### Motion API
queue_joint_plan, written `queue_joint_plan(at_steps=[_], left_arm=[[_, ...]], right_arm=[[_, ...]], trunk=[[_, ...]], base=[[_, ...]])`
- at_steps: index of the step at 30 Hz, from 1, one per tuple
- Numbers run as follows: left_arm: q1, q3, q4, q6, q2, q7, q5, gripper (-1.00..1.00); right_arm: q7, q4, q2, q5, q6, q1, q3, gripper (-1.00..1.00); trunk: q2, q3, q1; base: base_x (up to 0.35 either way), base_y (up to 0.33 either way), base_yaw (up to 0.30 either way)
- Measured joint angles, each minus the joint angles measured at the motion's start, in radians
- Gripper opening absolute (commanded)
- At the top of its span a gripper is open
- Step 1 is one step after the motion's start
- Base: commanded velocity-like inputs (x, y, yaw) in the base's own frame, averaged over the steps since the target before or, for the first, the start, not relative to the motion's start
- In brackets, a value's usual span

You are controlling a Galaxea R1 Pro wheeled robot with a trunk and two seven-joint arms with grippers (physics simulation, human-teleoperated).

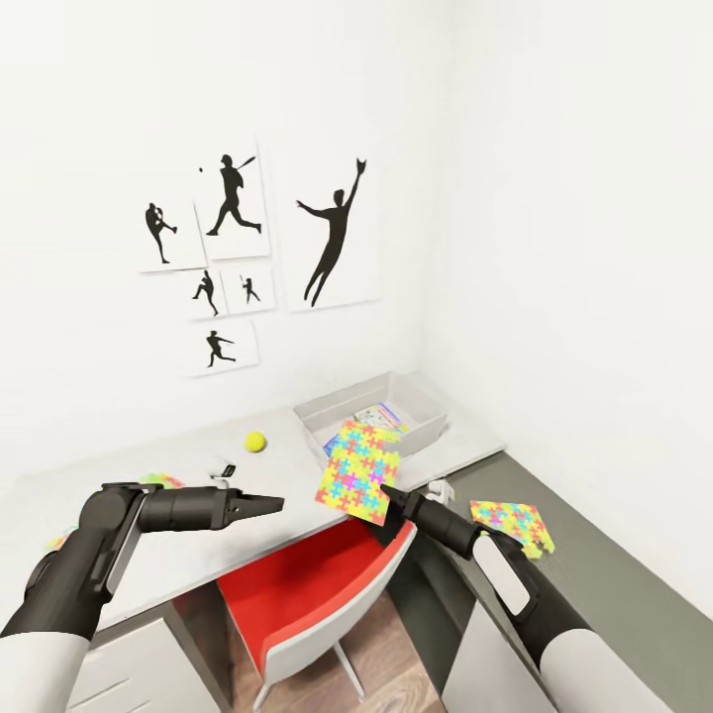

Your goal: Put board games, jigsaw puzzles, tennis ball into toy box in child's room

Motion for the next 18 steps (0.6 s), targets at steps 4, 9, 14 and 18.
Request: queue_joint_plan(at_steps=[4,9,14,18], left_arm=[[0.0,0.0,0.0,0.0,0.001,0.0,0.001,1.0],[0.0,0.002,0.0,0.0,0.005,0.0,0.003,1.0],[0.0,0.002,0.0,0.001,0.007,0.0,0.004,1.0],[0.0,0.016,0.0,0.003,0.009,0.0,0.005,1.0]], right_arm=[[0.002,-0.001,0.001,-0.001,0.0,0.0,0.0,-1.0],[-0.007,-0.001,0.002,0.0,0.008,0.0,-0.001,-1.0],[-0.13,-0.013,0.019,-0.019,0.064,-0.049,-0.004,-1.0],[-0.281,-0.031,0.026,-0.086,0.193,-0.147,-0.012,-1.0]], trunk=[[0.0,0.0,0.0],[0.0,0.0,0.0],[0.0,0.0,0.0],[0.0,0.0,0.0]], base=[[0.0,0.132,0.0],[0.0,0.025,0.0],[0.0,0.004,0.0],[0.0,0.0,0.0]])
